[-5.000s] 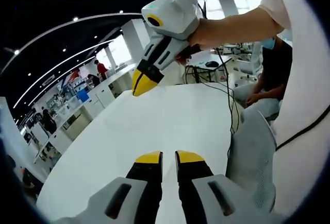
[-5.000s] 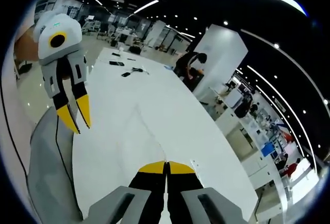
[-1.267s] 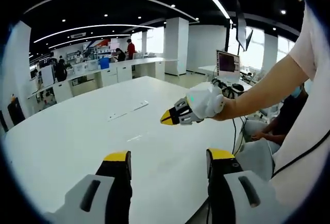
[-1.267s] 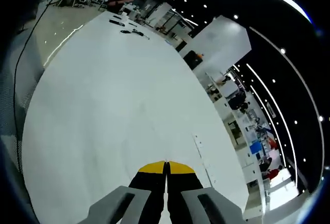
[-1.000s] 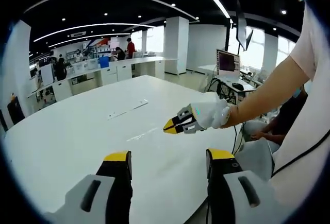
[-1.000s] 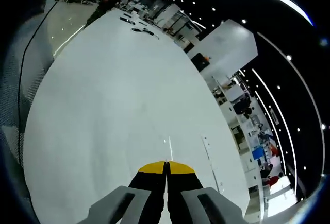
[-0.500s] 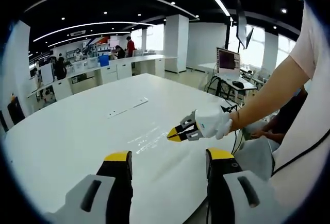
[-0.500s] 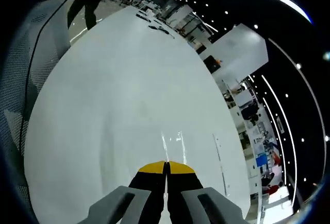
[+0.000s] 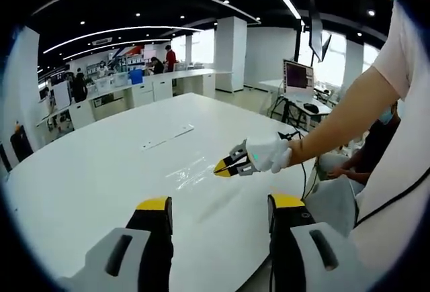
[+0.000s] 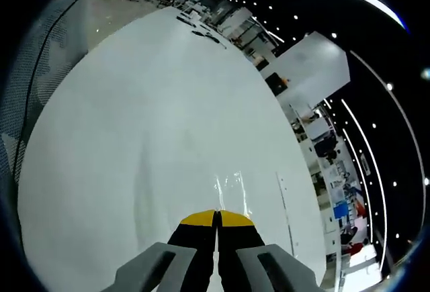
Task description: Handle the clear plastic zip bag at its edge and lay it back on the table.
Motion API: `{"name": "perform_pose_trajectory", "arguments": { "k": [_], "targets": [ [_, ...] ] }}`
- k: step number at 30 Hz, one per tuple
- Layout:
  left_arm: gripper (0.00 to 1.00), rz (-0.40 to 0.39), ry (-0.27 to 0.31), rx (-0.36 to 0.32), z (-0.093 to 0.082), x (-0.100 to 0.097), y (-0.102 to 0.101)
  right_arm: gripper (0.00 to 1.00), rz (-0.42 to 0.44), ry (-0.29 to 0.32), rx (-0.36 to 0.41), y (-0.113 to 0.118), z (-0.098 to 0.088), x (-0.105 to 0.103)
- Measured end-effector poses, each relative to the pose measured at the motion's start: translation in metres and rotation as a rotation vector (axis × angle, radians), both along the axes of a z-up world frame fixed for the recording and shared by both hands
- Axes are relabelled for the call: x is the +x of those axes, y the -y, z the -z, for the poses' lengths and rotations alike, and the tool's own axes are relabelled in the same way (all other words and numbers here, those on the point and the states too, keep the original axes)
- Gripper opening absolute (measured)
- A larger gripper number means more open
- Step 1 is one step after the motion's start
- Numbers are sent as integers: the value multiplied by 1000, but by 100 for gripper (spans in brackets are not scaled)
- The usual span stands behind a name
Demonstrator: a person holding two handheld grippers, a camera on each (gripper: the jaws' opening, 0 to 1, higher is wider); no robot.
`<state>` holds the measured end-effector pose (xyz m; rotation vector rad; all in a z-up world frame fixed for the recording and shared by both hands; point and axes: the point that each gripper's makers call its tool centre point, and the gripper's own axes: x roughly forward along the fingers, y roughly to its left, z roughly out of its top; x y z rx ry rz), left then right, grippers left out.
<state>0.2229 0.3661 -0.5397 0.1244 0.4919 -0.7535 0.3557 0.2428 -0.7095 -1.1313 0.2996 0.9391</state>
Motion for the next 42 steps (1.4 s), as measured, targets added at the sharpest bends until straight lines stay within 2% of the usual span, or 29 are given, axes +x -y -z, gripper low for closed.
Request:
{"name": "perform_pose_trajectory", "arguments": {
  "k": [13,31,42],
  "targets": [
    [55,3,-16,5,6,3,-1,0,-27,-3,-8,-1,8,5],
    [55,2,-25,8,8,6,1,0,9,-51,29,-3,13,8],
    [55,-2,-19,2,7,5,0,6,36,-82,37,-2,17,6]
  ]
}}
